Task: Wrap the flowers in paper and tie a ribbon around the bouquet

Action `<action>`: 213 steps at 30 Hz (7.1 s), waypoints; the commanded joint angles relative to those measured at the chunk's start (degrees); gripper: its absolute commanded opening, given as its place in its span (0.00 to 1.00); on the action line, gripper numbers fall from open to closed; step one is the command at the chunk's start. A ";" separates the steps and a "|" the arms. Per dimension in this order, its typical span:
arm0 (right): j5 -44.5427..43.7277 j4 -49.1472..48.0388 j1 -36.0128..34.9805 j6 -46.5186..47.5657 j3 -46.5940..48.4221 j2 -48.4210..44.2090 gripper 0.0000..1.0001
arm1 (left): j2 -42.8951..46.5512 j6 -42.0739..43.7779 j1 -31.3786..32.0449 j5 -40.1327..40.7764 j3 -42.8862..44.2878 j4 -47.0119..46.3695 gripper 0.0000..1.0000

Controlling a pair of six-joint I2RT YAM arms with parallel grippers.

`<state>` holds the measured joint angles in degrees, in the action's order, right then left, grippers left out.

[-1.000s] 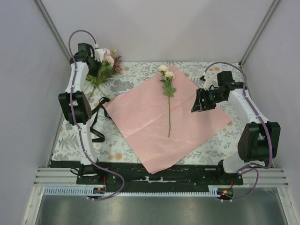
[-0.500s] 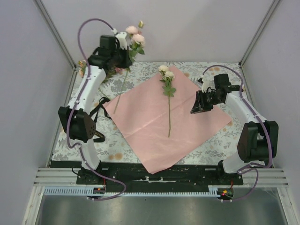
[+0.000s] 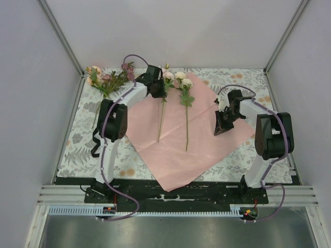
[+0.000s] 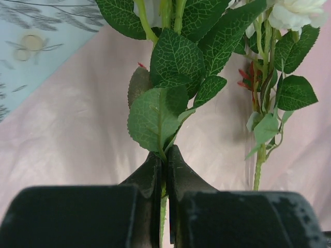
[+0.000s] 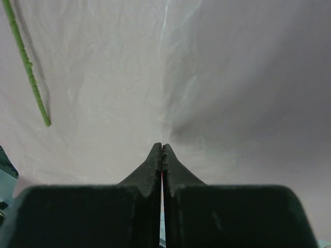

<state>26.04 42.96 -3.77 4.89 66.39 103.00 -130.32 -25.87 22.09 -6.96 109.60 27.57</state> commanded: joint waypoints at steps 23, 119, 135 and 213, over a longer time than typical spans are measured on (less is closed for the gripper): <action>-6.09 0.90 -1.24 3.99 2.86 5.63 0.00 | -14.34 5.74 9.20 -6.13 17.57 -6.48 0.02; -3.46 13.38 3.15 8.83 10.34 -8.52 0.33 | 7.02 8.65 5.67 -24.50 5.01 4.70 0.02; 3.05 8.19 8.78 5.57 11.04 -4.48 0.34 | -3.97 -10.17 15.88 -10.45 7.73 -6.56 0.02; 1.90 -8.33 0.87 -15.52 28.45 18.99 0.00 | -8.63 54.69 -34.92 -12.19 11.87 16.99 0.58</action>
<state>24.08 36.80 -3.18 -10.72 93.21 121.95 -138.58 26.55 -12.67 -13.23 119.83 43.59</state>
